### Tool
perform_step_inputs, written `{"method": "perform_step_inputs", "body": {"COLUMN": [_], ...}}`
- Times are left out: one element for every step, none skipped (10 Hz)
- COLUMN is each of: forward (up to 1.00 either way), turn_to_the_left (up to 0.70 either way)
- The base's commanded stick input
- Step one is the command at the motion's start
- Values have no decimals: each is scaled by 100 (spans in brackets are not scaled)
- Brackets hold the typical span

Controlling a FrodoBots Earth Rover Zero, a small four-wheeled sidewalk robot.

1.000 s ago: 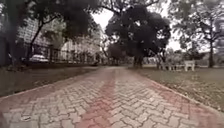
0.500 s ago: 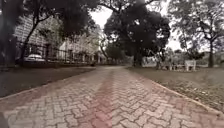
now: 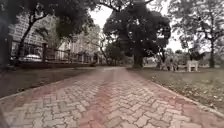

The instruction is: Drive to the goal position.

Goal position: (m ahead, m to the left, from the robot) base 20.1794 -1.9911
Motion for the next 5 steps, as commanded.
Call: {"method": "perform_step_inputs", "body": {"forward": [70,70,70,70,70], "turn_to_the_left": [0,0,0,0,0]}}
